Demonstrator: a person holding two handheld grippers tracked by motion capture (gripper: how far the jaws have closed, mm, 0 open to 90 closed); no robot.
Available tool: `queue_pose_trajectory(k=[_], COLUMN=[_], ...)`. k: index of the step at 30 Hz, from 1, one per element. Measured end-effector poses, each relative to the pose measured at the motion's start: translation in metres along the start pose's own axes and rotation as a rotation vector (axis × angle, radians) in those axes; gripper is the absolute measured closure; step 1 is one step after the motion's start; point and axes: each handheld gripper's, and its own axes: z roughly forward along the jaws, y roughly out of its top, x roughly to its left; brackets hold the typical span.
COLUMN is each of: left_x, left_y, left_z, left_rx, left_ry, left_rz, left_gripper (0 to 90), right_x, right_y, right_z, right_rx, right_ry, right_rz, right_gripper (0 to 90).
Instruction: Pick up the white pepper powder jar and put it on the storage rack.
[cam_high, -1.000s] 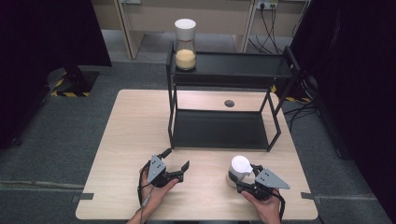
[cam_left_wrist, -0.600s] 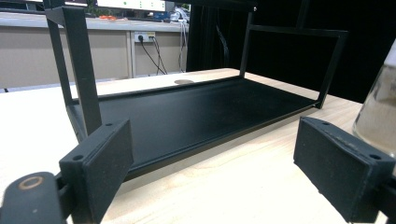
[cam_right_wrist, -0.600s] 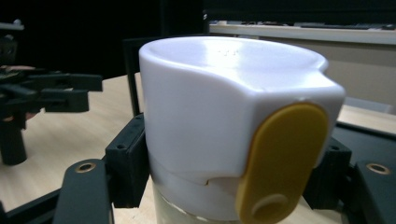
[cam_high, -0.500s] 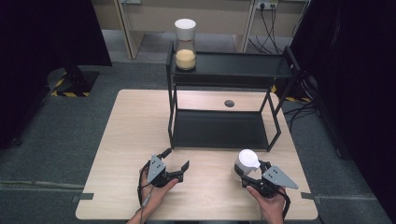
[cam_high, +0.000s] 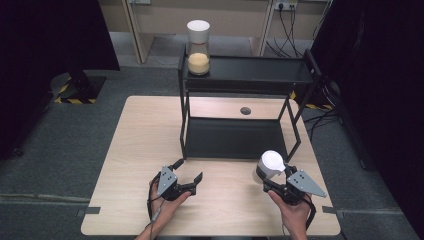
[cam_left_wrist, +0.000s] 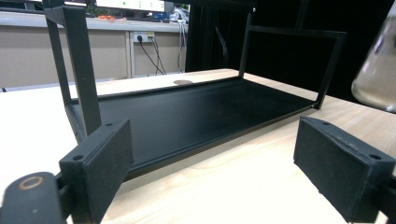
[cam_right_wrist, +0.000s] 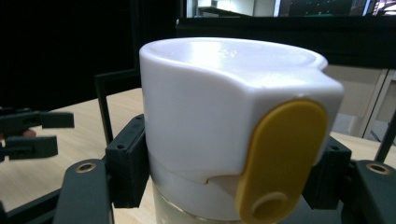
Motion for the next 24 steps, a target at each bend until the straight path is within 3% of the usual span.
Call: queue_pose_trajectory(k=[14, 24], left_x=[0.004, 0.004], left_y=[0.002, 0.002], left_z=[0.005, 0.005], left_rx=[0.012, 0.010], left_ry=[-0.011, -0.012], left_rz=[-0.018, -0.017], left_gripper=[11.4, 11.4], right_x=[0.003, 0.001], right_y=[0.003, 0.009], right_z=[-0.020, -0.023], right_rx=[-0.038, -0.057], right_ry=[-0.050, -0.063], right_rz=[0.021, 0.013], right_gripper=[30.7, 30.7])
